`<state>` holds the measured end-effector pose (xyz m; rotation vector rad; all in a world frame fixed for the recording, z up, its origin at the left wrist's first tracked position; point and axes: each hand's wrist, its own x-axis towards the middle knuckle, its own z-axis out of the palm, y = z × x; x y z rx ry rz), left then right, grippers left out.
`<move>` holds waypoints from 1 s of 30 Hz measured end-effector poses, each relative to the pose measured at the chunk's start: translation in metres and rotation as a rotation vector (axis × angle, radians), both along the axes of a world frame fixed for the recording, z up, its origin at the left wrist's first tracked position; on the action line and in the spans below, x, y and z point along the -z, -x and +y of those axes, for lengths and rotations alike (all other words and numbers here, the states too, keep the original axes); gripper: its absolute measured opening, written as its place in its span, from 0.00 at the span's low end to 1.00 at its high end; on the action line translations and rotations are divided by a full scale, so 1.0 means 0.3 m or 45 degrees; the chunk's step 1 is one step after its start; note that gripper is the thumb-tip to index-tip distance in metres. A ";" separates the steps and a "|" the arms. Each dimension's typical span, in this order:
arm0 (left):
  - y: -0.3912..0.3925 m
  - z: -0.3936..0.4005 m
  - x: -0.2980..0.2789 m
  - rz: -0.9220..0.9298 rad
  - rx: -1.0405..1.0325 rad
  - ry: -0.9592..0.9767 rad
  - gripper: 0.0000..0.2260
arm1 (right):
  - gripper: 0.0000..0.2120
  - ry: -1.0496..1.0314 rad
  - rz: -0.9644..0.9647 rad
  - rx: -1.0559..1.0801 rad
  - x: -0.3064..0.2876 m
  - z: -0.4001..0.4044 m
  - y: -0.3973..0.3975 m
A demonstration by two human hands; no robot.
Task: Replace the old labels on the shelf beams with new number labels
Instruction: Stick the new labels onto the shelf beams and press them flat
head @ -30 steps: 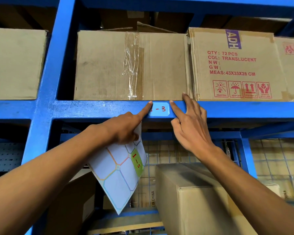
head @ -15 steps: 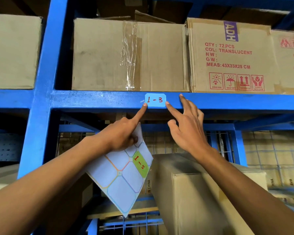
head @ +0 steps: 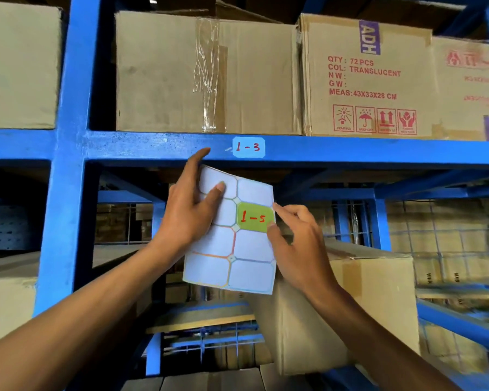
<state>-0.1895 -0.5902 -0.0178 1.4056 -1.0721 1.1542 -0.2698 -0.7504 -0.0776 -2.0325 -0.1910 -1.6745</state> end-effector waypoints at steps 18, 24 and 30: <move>0.033 0.018 0.084 0.098 -0.194 0.013 0.15 | 0.07 -0.232 -0.050 -0.325 0.044 0.043 0.067; -0.010 0.046 0.234 0.211 -0.200 -0.005 0.13 | 0.10 -0.273 0.023 -0.515 0.128 0.011 0.115; 0.028 0.069 0.490 0.254 -0.076 -0.283 0.16 | 0.11 -0.316 0.219 -0.478 0.290 -0.058 0.156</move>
